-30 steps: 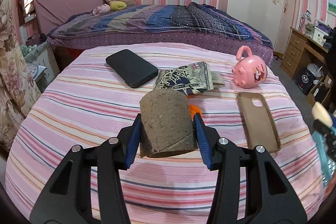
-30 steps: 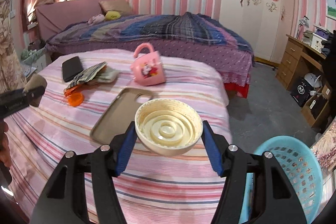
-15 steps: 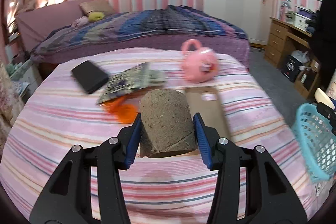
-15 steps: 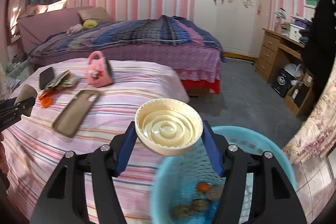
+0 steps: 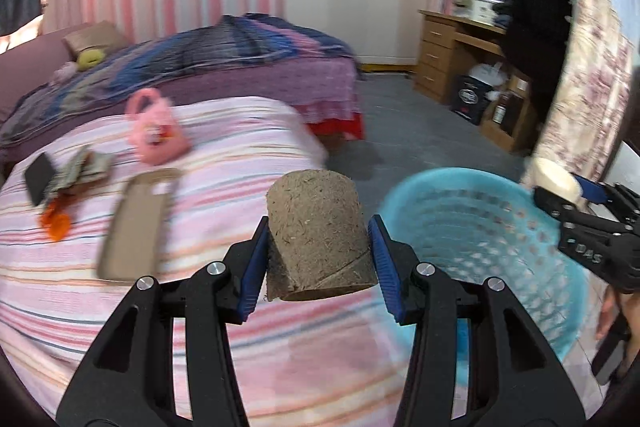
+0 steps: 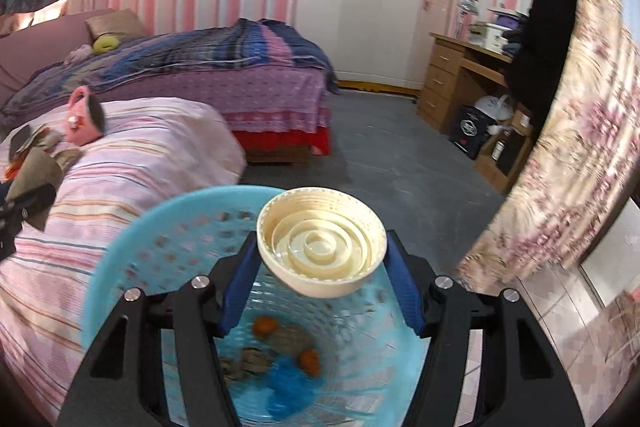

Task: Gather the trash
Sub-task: 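Move both tools over the basket and open them to drop tube and lid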

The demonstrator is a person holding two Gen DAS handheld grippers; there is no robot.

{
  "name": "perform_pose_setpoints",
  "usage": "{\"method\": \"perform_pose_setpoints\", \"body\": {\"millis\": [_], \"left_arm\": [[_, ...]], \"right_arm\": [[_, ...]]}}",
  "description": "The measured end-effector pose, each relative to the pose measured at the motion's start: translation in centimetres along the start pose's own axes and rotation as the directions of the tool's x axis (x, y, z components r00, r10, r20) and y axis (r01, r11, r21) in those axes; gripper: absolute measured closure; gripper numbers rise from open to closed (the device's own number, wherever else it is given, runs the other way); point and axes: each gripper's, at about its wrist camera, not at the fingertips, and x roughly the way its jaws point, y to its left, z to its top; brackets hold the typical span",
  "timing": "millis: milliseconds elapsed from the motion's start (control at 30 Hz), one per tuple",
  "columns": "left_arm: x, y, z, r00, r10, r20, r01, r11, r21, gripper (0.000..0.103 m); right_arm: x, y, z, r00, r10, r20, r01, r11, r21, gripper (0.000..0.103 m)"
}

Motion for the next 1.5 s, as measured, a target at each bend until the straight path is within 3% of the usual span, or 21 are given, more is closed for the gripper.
{"method": "perform_pose_setpoints", "body": {"millis": [167,300,367,467,767,967,1033,1133,1233,1300,1500], "left_arm": [[0.9,-5.1,-0.1,0.998,-0.059,-0.011,0.059,0.997,0.039,0.055],[1.4,-6.7,0.0,0.997,-0.080,-0.011,0.081,0.995,0.056,0.051],[1.5,-7.0,0.1,0.995,-0.096,-0.018,0.097,0.993,0.064,0.029],[1.1,-6.6,0.3,0.998,-0.066,0.015,0.065,0.995,0.073,0.018],[0.4,-2.4,0.9,0.997,0.060,0.048,-0.062,0.996,0.058,0.009],[0.1,1.4,0.9,0.994,0.100,0.036,-0.100,0.995,-0.001,0.008],[0.0,2.7,0.9,0.994,0.106,0.030,-0.105,0.994,-0.026,0.008],[-0.2,4.2,0.7,0.992,0.126,0.026,-0.125,0.991,-0.045,0.008],[-0.5,5.5,0.6,0.989,0.146,0.027,-0.144,0.988,-0.056,0.007],[-0.7,6.4,0.6,0.987,0.161,0.031,-0.158,0.985,-0.062,0.007],[-1.7,10.4,0.7,0.973,0.226,0.037,-0.223,0.972,-0.071,0.007]], "right_arm": [[0.4,-2.4,-0.8,1.000,-0.011,-0.012,0.011,1.000,0.027,0.042],[0.3,-3.4,-1.1,1.000,-0.004,-0.008,0.005,0.999,0.052,0.042],[0.3,-3.6,-1.3,1.000,-0.002,-0.006,0.003,0.998,0.060,0.042],[0.1,-3.5,-1.5,1.000,-0.001,-0.002,0.001,0.998,0.058,0.042],[0.2,-2.6,-1.3,1.000,0.011,-0.005,-0.010,0.998,0.057,0.042],[0.5,-1.8,-1.1,1.000,0.013,-0.013,-0.012,0.998,0.062,0.041],[0.5,-1.6,-1.1,1.000,0.007,-0.013,-0.006,0.998,0.059,0.038],[0.6,-1.1,-0.9,1.000,-0.014,-0.008,0.015,0.998,0.061,0.021],[0.6,-0.4,-0.5,1.000,-0.030,-0.008,0.031,0.998,0.064,0.020],[0.4,0.4,0.0,0.999,-0.044,0.007,0.043,0.997,0.067,0.012],[0.0,3.2,1.6,0.999,-0.013,0.038,0.010,0.997,0.075,0.011]]}}
